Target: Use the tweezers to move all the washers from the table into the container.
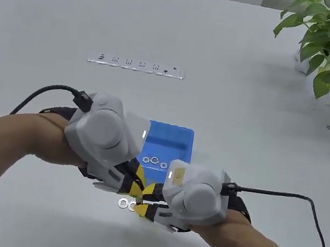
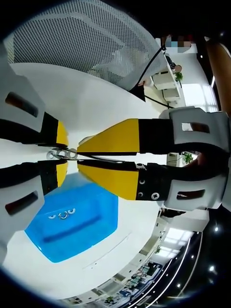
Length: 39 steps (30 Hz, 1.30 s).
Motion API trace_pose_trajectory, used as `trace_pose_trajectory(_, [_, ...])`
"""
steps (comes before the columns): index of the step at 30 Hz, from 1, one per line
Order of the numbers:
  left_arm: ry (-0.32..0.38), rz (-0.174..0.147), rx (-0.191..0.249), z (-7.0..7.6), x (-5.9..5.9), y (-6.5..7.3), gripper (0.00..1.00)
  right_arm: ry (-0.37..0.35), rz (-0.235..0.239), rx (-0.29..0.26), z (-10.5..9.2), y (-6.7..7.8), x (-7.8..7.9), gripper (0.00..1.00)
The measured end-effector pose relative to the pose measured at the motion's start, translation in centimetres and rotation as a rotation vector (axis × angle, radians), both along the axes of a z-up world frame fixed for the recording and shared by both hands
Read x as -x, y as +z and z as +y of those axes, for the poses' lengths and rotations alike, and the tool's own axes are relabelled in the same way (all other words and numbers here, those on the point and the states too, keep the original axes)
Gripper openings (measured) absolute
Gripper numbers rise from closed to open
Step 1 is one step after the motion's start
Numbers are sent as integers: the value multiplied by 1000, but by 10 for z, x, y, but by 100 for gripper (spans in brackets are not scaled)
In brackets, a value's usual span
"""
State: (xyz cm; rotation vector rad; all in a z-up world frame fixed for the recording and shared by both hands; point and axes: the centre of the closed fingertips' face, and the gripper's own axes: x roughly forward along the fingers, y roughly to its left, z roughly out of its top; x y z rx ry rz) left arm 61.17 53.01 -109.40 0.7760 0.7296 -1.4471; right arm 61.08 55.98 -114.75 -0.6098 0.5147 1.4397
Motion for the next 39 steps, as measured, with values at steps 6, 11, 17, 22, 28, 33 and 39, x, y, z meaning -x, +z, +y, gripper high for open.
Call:
trace_pose_trajectory(6, [-17, -2, -3, -1, -1, 0, 7, -2, -6, -2, -1, 1, 0, 12])
trace_pose_trajectory(11, [-31, -2, -8, -2, 0, 0, 7, -4, -13, 1, -3, 1, 0, 12])
trace_pose_trajectory(17, [-36, -2, -9, -3, 0, -1, 7, -6, -15, 3, -4, 1, -1, 12])
trace_pose_trajectory(22, [-40, -9, -11, -4, -1, 0, 7, -10, -15, 1, -5, 1, -1, 12])
trace_pose_trajectory(28, [-47, -13, -10, -6, -2, 0, 7, -16, -23, 0, -6, 2, -2, 12])
trace_pose_trajectory(33, [-53, -15, -9, -8, -2, 0, 7, -24, -16, -5, -7, 1, -2, 12])
trace_pose_trajectory(39, [-58, -8, -15, -8, 0, -2, 7, -27, -7, 0, -8, -1, -1, 12])
